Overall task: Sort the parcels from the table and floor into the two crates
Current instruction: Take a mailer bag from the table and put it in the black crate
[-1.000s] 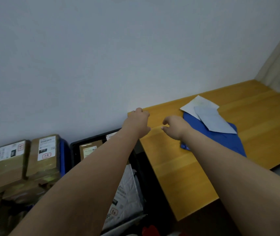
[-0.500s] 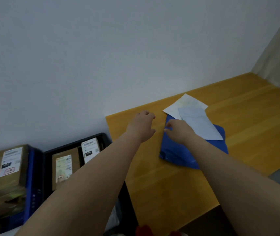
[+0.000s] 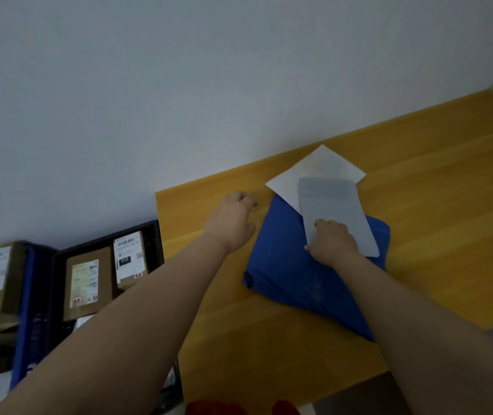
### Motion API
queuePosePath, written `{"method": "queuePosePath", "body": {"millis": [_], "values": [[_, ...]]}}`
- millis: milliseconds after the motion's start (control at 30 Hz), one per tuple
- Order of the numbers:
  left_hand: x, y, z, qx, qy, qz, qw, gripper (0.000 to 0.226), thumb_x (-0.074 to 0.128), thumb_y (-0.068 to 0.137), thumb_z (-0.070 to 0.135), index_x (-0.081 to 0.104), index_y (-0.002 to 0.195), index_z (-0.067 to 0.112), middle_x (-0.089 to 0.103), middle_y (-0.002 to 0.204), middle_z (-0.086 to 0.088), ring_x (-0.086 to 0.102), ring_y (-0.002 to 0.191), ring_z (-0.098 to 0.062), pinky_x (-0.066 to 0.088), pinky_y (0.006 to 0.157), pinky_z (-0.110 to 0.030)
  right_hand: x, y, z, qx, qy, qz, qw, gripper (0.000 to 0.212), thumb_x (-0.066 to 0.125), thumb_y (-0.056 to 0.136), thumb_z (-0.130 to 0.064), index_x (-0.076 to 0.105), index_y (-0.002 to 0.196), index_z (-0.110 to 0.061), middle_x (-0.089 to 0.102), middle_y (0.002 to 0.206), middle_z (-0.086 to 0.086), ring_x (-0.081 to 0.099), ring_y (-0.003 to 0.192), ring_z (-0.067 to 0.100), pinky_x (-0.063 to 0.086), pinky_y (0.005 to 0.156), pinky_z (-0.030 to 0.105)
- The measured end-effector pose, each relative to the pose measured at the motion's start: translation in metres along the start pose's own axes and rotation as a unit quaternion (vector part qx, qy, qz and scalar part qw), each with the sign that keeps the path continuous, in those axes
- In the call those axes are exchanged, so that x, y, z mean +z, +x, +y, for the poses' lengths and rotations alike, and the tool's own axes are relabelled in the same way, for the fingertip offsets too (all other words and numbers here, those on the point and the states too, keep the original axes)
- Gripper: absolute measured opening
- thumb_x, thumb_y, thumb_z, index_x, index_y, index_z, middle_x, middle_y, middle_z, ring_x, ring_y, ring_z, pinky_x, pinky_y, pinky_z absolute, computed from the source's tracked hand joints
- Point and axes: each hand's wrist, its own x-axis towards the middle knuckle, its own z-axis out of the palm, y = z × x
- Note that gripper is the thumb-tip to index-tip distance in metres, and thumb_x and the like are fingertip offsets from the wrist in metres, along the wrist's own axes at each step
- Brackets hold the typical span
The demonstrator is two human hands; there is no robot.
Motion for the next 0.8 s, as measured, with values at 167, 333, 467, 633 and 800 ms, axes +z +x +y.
{"method": "queuePosePath", "body": {"millis": [167, 333, 467, 633, 800], "values": [[0.014, 0.004, -0.005, -0.014, 0.001, -0.035, 0.999, 0.048, 0.058, 0.095, 0.025, 0.044, 0.14, 0.018, 0.037, 0.145, -0.004, 0.039, 0.131, -0.023, 0.043, 0.101, -0.036, 0.015, 0.015, 0.008, 0.018, -0.065, -0.029, 0.997, 0.085, 0.062, 0.088, -0.05, 0.017, 0.148, -0.011, 0.018, 0.154, 0.018, 0.02, 0.14, 0.036, 0.028, 0.111, 0.047], [0.022, 0.006, -0.011, -0.028, 0.006, -0.04, 0.999, 0.049, 0.059, 0.094, 0.026, 0.044, 0.14, 0.019, 0.036, 0.145, -0.003, 0.04, 0.131, -0.023, 0.04, 0.1, -0.032, 0.024, 0.025, 0.012, 0.015, -0.103, -0.058, 0.993, 0.078, 0.057, 0.091, -0.044, 0.017, 0.149, -0.01, 0.018, 0.154, 0.02, 0.022, 0.139, 0.037, 0.027, 0.112, 0.048], [0.023, 0.007, -0.015, -0.029, 0.002, -0.046, 0.998, 0.049, 0.059, 0.094, 0.025, 0.044, 0.141, 0.017, 0.036, 0.145, -0.004, 0.037, 0.133, -0.023, 0.038, 0.103, -0.031, 0.021, 0.03, 0.008, 0.019, -0.114, -0.044, 0.992, 0.048, 0.042, 0.097, -0.027, 0.035, 0.141, -0.009, 0.029, 0.149, 0.019, 0.029, 0.135, 0.036, 0.03, 0.11, 0.047], [0.015, 0.007, -0.018, -0.015, 0.007, -0.037, 0.999, 0.051, 0.059, 0.094, 0.025, 0.042, 0.141, 0.019, 0.035, 0.145, -0.003, 0.038, 0.132, -0.023, 0.044, 0.102, -0.037, -0.004, 0.028, -0.008, -0.023, -0.029, 0.139, 0.99, 0.025, 0.042, 0.094, -0.008, 0.052, 0.117, -0.008, 0.056, 0.122, 0.012, 0.051, 0.112, 0.028, 0.039, 0.095, 0.036], [-0.006, -0.003, -0.028, 0.007, -0.016, 0.016, 1.0, 0.053, 0.06, 0.093, 0.023, 0.041, 0.142, 0.017, 0.037, 0.144, -0.003, 0.039, 0.131, -0.023, 0.04, 0.102, -0.032, -0.052, 0.012, -0.05, -0.116, 0.169, 0.312, 0.928, 0.027, 0.041, 0.099, -0.004, 0.058, 0.119, -0.004, 0.065, 0.102, 0.014, 0.059, 0.091, 0.032, 0.042, 0.074, 0.04]]}}
